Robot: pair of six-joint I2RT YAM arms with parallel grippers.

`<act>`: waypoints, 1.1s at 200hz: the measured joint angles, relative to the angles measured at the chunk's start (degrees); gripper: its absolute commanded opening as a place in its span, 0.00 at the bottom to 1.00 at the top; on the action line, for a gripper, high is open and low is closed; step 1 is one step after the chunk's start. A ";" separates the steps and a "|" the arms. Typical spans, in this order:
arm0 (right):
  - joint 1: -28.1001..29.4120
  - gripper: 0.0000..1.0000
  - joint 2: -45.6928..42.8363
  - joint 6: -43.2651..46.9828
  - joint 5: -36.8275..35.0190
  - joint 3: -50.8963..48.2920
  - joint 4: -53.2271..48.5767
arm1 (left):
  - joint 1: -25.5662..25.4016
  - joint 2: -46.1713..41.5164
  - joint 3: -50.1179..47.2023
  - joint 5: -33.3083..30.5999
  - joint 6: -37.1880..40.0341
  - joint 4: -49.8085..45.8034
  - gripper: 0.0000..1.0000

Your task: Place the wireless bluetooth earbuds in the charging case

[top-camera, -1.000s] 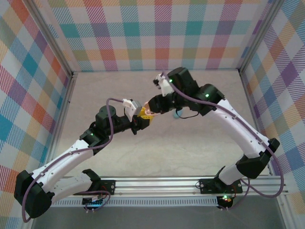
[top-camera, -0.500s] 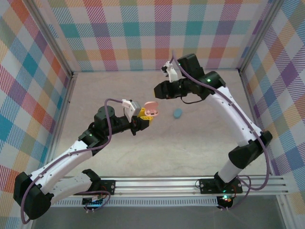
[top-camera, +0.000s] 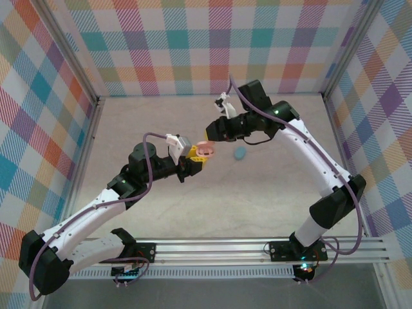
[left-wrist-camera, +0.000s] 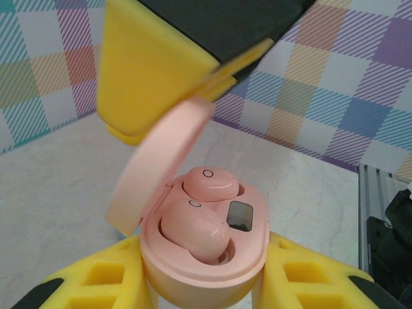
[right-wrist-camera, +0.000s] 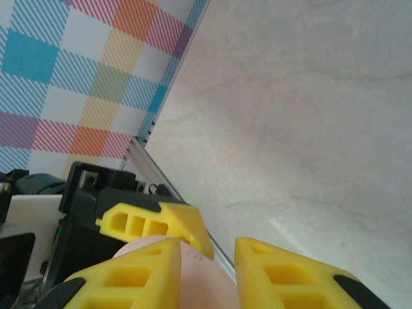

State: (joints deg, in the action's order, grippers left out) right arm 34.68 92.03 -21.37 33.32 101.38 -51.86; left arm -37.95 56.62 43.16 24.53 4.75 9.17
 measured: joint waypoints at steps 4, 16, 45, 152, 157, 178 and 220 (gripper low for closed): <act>0.00 0.29 -0.28 -0.20 0.26 -0.48 0.17 | 0.00 0.00 0.00 -0.13 0.02 0.00 0.30; 0.00 0.29 -1.36 -0.70 0.68 -2.14 0.48 | 0.00 0.00 0.00 -0.20 0.02 0.02 0.30; 0.00 0.39 -4.42 -1.53 0.81 -4.76 1.18 | 0.00 0.00 0.00 -0.66 -0.02 0.02 0.30; -2.89 0.56 -13.25 -20.00 8.79 -26.86 22.73 | 0.02 -0.11 0.11 -1.53 -1.79 -0.37 0.31; -3.02 0.56 -13.27 -21.57 9.38 -27.85 24.33 | 0.02 0.00 0.11 -1.53 -2.01 -0.70 0.31; -3.06 0.56 -13.35 -26.75 11.58 -30.27 30.40 | 0.00 0.24 0.11 -1.31 -2.40 -0.11 0.31; -3.06 0.55 -13.35 -35.41 15.08 -32.94 40.24 | 0.00 0.44 0.17 -1.07 -3.78 2.60 0.31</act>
State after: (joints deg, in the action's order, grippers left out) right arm 31.62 78.67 -56.77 48.40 68.45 -11.62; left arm -37.95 57.06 43.33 23.46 0.97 11.77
